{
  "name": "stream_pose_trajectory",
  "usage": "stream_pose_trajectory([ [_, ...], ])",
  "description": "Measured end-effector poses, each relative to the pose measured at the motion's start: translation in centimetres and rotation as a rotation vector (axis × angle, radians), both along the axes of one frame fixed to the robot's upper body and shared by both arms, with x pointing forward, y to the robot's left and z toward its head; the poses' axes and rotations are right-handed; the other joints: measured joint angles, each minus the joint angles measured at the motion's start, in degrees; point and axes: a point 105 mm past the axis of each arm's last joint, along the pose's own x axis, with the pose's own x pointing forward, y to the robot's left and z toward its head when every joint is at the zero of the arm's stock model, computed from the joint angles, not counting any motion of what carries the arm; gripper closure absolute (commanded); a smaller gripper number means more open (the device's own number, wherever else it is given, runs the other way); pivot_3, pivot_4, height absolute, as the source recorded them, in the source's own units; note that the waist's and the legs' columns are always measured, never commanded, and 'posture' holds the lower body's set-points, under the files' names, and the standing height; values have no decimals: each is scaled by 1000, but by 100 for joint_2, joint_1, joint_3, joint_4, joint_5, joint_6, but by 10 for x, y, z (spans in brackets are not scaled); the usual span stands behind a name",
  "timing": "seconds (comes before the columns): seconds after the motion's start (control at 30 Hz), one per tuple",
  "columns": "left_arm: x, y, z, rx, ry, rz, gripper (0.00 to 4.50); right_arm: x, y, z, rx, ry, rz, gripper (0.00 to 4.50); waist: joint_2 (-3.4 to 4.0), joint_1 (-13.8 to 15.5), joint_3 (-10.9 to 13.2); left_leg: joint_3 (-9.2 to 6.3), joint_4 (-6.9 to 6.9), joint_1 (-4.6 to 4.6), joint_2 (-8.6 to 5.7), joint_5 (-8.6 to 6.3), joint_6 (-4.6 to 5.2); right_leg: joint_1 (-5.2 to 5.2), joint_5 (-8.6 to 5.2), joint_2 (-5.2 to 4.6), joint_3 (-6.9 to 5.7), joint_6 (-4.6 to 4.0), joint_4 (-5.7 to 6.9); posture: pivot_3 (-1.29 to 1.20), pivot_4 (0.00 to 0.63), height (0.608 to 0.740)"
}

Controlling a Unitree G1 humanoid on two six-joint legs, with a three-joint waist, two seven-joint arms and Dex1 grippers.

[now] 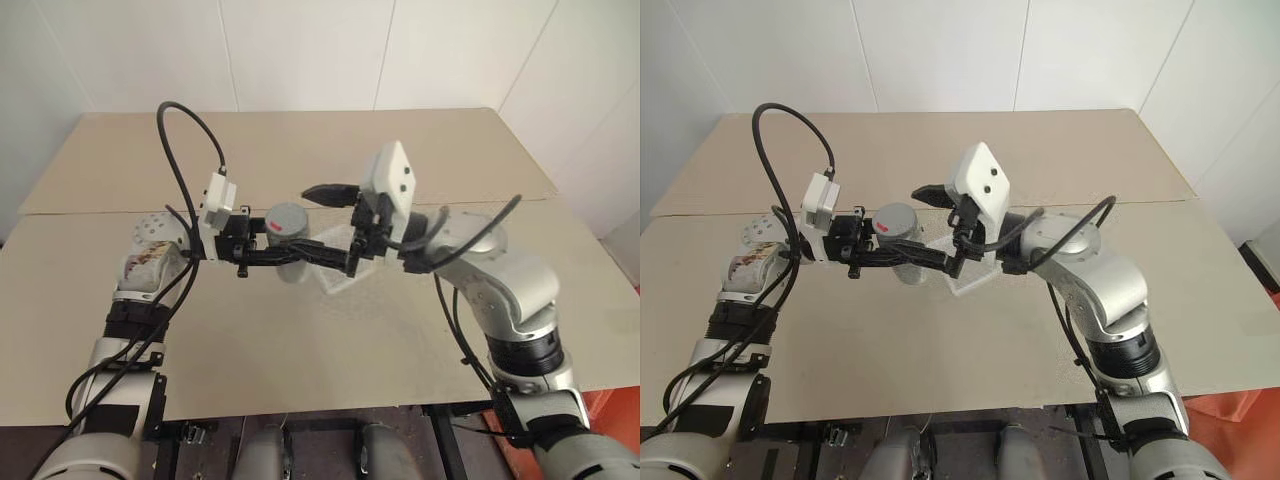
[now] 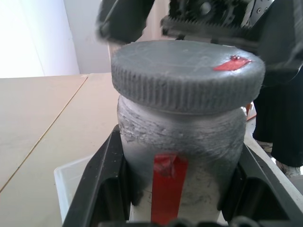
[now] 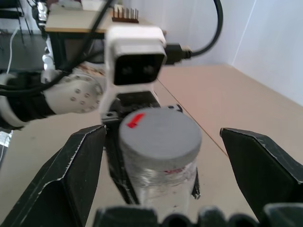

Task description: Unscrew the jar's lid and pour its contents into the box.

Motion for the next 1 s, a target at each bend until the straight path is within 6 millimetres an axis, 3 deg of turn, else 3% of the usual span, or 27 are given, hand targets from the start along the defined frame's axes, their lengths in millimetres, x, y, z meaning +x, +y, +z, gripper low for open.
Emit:
stream_pose_trajectory([
  [0.17, 0, 0, 0, 1, -1, -1, 2569, 4, 9, 1, -4, 22, -1, 32, 0, -3, 0, 0, 1, 0, 1, 0, -1, 0, 0, 0, 0, 0, 1, 0, 150, 740],
  [0.4, 0, 0, 0, 3, -4, 3, 2569, 3, 14, 0, 5, 81, 34, 1730, 0, -4, 0, 0, 0, 0, 1, 0, -1, 0, 0, 0, -1, 0, 1, 0, 150, 740],
  [0.57, -1, 0, 1, 4, -13, 3, 2569, 5, 12, 7, 50, 131, 34, 1730, 0, -6, 0, 0, 1, 0, 1, 1, -1, -1, 0, 0, 0, 0, 4, 0, 150, 740],
  [0.7, 0, 0, -2, 18, -13, 7, 2569, 15, -9, 41, 184, 125, -42, 1730, 0, 10, 0, -1, 0, 0, 1, 1, -1, 0, 0, 0, -1, 0, 3, 0, 150, 740],
  [0.77, 0, 0, -3, 19, -13, 12, 2569, 20, -23, 45, 196, 112, -105, 1730, 0, 17, 0, 0, 0, 0, 0, 0, 0, 1, 0, -1, -1, 0, -1, 0, 150, 740],
  [0.9, 5, -1, -5, 12, -17, 42, 2569, 34, -60, 17, 126, 90, -317, 1730, -1, 40, 0, 2, 1, -2, 0, -1, 1, 2, 0, -1, -2, 0, -3, 0, 150, 740],
  [1.0, 12, -2, -6, 4, -24, 92, 2569, 39, -98, -27, 33, 109, -496, 1730, -1, 54, 0, 3, 0, -3, -2, -1, 2, 2, 0, -2, 0, 1, -6, 0, 150, 740],
])
